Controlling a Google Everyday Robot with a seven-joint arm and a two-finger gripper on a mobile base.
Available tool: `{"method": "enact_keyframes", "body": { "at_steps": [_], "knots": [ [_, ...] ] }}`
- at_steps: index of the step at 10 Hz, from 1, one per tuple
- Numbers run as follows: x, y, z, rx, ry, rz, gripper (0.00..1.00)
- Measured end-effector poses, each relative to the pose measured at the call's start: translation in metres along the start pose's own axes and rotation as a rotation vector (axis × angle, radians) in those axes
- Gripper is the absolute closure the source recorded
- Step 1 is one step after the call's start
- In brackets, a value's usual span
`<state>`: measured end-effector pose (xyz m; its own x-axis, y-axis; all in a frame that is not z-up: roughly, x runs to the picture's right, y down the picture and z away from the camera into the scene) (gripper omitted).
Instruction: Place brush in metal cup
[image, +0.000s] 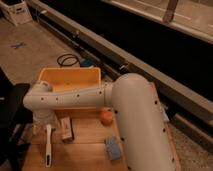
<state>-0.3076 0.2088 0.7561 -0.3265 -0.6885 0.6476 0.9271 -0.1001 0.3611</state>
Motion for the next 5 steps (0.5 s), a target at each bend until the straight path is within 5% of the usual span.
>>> {"method": "enact_keyframes", "body": {
  "at_steps": [5],
  "knots": [
    [0.005, -0.003, 0.033, 0.05, -0.052, 0.001, 0.29]
  ]
}}
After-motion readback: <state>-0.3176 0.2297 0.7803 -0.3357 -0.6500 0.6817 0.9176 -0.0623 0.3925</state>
